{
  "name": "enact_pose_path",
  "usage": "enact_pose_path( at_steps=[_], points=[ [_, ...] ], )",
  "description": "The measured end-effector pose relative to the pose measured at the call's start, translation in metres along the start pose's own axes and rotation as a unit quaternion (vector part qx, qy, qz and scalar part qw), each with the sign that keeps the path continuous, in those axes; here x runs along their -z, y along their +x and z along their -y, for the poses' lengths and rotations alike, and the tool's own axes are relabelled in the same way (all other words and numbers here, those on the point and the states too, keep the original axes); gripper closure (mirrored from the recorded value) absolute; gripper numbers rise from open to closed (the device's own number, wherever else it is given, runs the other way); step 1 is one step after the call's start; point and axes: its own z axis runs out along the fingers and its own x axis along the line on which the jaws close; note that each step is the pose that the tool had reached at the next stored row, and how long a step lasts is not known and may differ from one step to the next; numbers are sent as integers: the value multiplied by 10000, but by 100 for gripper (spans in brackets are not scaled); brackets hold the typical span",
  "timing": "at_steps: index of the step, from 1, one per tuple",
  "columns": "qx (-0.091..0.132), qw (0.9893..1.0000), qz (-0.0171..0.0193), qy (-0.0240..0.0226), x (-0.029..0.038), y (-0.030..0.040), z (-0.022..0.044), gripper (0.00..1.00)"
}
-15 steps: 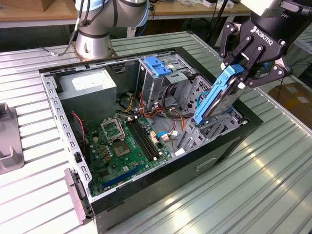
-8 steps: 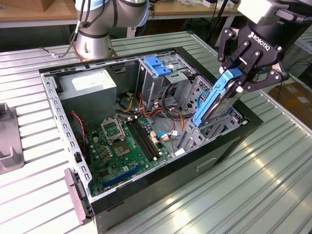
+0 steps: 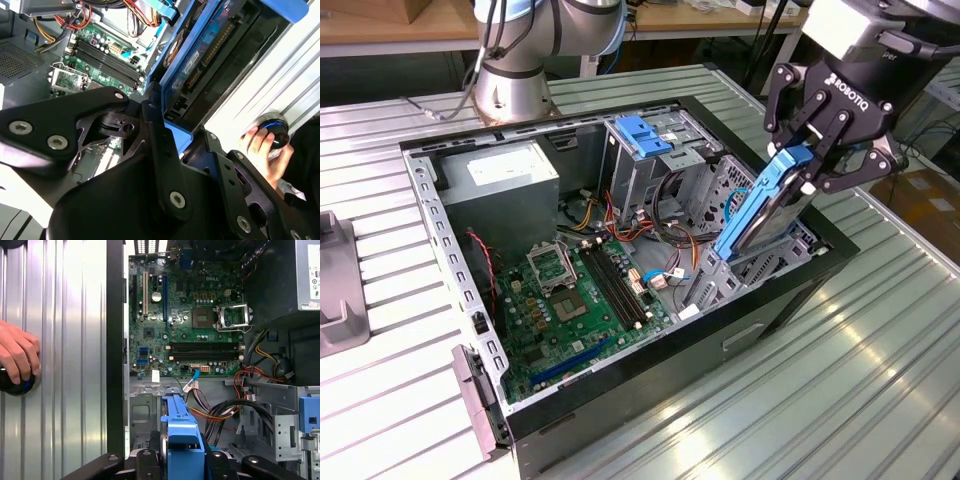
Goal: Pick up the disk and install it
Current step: 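Insert the disk into the insertion slot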
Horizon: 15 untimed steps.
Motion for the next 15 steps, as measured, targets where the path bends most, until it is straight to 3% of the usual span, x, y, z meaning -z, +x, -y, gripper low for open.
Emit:
enact_pose_path(
  at_steps=[4,15],
  points=[
    [0,10000,1,0,-46,3,2,63],
    [0,10000,0,0,-247,18,12,63]
  ],
)
